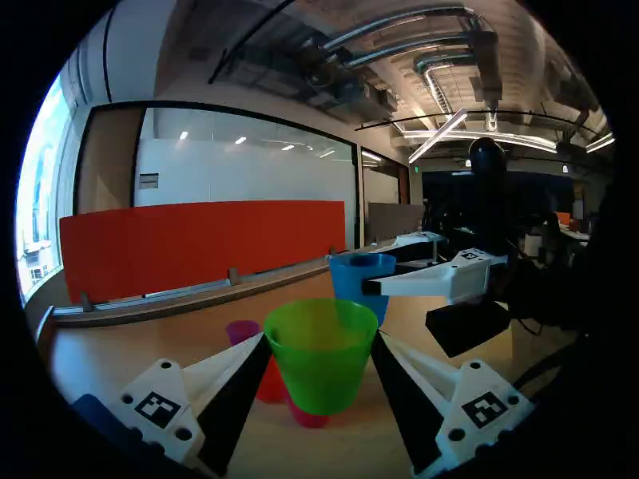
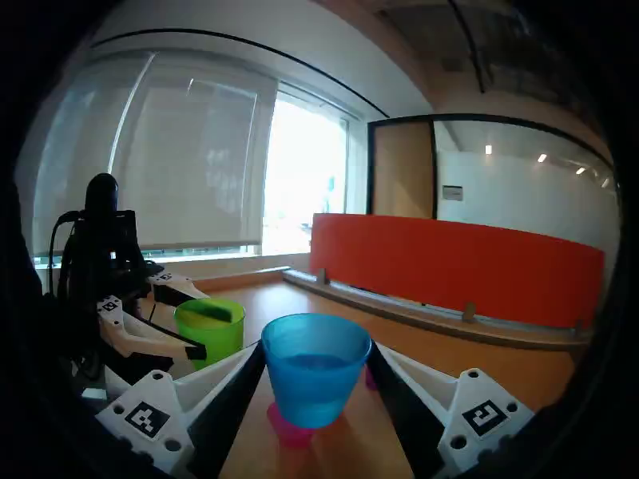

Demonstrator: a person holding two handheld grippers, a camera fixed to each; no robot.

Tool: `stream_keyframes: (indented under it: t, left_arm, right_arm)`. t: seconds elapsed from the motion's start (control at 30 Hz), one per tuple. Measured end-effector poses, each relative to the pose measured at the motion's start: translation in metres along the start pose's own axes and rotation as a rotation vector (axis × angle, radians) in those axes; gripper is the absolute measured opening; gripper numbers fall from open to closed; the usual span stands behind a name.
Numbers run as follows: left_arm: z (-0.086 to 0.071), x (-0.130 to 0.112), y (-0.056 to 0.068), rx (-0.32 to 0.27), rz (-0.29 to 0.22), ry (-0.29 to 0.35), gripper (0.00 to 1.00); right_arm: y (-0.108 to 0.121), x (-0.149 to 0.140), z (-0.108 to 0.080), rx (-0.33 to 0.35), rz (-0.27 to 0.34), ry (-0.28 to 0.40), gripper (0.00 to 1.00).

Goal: Pour water

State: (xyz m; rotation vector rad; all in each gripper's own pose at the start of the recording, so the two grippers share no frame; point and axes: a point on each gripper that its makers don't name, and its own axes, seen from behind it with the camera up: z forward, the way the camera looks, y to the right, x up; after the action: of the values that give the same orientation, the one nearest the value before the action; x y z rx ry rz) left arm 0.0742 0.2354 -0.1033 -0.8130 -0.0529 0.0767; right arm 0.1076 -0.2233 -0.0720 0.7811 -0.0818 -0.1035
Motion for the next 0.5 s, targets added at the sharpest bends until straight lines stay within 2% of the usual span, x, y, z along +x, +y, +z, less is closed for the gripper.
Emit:
stream_keyframes:
  t: [0.17, 0.5]
  left_arm:
    - [0.004, -0.006, 0.003, -0.024, 0.003, -0.028, 0.86]
    - [0.012, -0.012, 0.007, -0.051, 0.012, -0.066, 0.86]
  right_arm:
    - [0.006, 0.001, -0.001, 0.012, -0.064, -0.022, 0.92]
    - [0.011, 0.004, 0.001, 0.037, -0.267, -0.082, 0.92]
